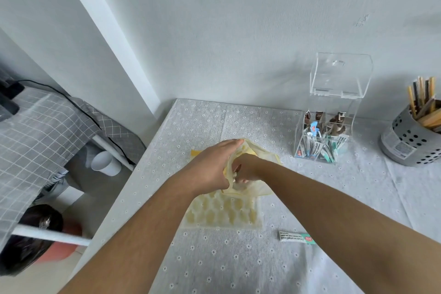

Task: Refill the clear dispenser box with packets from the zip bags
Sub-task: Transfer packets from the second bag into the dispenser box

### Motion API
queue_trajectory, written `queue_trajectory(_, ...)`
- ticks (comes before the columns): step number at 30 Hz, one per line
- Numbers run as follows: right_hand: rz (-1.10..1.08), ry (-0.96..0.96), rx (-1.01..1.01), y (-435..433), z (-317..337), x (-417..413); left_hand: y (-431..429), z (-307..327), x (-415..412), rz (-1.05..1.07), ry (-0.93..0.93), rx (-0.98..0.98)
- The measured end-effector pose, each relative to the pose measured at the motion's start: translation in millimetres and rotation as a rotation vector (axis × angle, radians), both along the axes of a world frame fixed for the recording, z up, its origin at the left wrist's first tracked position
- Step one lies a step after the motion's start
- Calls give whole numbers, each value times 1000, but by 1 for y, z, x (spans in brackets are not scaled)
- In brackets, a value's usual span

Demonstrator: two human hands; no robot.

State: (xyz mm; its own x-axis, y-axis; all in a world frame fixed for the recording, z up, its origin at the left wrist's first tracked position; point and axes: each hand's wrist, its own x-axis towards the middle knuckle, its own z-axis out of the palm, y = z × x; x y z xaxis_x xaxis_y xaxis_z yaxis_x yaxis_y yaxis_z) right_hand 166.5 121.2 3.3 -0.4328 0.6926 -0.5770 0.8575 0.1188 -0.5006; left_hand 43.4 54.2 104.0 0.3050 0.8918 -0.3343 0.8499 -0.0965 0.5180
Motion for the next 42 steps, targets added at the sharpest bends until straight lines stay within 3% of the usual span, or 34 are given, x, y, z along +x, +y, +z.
queue_trajectory(5, 35, -7, 63, -7, 4, -4, -1, 0, 1, 7, 6, 1)
queue_trajectory(15, -250, 205, 30, -2, 2, 5, -1, -2, 4, 5, 1, 23)
queue_trajectory(28, -77, 125, 286, -20, 54, 21, -3, 7, 15, -6, 103, 73)
queue_trajectory(31, -59, 148, 325, -27, 84, 42, 1, 12, 22, -12, 116, 59)
queue_trajectory(36, -218, 243, 340, -22, 132, 105, 9, 19, 31, -44, 156, 74)
queue_trajectory(42, -378, 115, 488, 1, 154, 185, 11, 18, 37, -48, 166, 75)
